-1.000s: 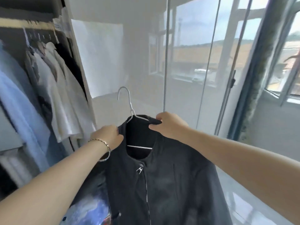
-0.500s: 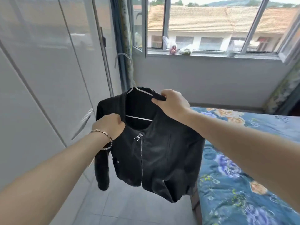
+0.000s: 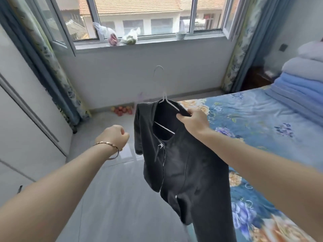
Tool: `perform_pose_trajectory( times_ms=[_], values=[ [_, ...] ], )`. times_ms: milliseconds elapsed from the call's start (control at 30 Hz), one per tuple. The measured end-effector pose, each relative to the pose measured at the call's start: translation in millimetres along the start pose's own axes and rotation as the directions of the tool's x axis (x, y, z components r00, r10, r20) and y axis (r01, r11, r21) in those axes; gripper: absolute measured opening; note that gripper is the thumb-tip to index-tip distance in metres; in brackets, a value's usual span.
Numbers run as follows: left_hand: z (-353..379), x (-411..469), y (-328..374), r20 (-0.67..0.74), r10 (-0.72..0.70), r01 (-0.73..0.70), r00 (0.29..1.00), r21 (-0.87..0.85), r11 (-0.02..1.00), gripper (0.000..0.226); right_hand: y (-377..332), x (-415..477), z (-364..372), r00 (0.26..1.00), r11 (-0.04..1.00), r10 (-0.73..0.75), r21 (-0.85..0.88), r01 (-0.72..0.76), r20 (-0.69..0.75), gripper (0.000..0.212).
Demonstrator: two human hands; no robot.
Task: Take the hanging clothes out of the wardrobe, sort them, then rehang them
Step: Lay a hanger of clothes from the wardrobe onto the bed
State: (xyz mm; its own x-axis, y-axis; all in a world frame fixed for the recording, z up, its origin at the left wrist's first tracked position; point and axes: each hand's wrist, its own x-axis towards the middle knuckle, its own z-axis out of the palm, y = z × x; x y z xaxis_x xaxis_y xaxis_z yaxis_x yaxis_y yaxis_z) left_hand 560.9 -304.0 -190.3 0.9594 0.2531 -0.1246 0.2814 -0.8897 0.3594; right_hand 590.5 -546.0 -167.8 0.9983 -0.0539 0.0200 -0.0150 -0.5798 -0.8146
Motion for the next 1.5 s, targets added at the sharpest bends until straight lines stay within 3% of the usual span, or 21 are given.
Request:
perform_pose_trajectory(
  times_ms=[200, 367, 533, 733, 967, 1067, 1133, 1200, 1367, 1500],
  values=[
    [45, 98, 69, 0.085, 0.094, -0.097, 0.992, 0.022, 0.995, 0.022, 77, 93, -27, 0.963, 0.979, 0.2, 0.082, -0.188, -0.182, 0.03],
    [88, 180, 111, 0.191, 0.195, -0.207, 0.962, 0.047, 0.977, 0.022, 141, 144, -45, 0.881, 0.942, 0.322, 0.031, -0.333, -0.347, 0.04],
    [135, 245, 156, 0.335, 0.254, -0.251, 0.908, -0.052, 0.967, 0.022, 188, 169, -73, 0.783, 0.89, 0.374, -0.046, -0.454, -0.497, 0.035],
    [201, 287, 202, 0.419, 0.267, -0.274, 0.868, -0.045, 0.961, 0.02, 255, 203, -109, 0.729, 0.836, 0.395, -0.109, -0.538, -0.559, 0.049],
    [282, 313, 275, 0.498, 0.238, -0.302, 0.834, 0.05, 0.952, 0.022, 368, 257, -150, 0.674, 0.781, 0.453, -0.105, -0.616, -0.584, 0.05],
    [311, 319, 304, 0.494, 0.224, -0.3, 0.84, 0.078, 0.951, 0.022, 418, 285, -168, 0.634, 0.718, 0.529, -0.101, -0.688, -0.564, 0.029],
    [324, 321, 321, 0.487, 0.219, -0.3, 0.846, 0.095, 0.949, 0.022, 442, 300, -176, 0.63, 0.669, 0.548, -0.163, -0.725, -0.551, 0.033],
    [332, 320, 333, 0.479, 0.219, -0.303, 0.85, 0.106, 0.947, 0.021, 455, 310, -176, 0.678, 0.644, 0.54, -0.274, -0.715, -0.499, 0.038],
    [333, 310, 349, 0.486, 0.21, -0.306, 0.849, 0.127, 0.943, 0.019, 446, 306, -147, 0.827, 0.654, 0.536, -0.537, -0.532, -0.167, 0.023],
    [314, 292, 343, 0.532, 0.203, -0.364, 0.822, 0.216, 0.906, 0.02, 402, 288, -120, 0.8, 0.705, 0.58, -0.585, -0.402, 0.15, 0.022]
  ],
)
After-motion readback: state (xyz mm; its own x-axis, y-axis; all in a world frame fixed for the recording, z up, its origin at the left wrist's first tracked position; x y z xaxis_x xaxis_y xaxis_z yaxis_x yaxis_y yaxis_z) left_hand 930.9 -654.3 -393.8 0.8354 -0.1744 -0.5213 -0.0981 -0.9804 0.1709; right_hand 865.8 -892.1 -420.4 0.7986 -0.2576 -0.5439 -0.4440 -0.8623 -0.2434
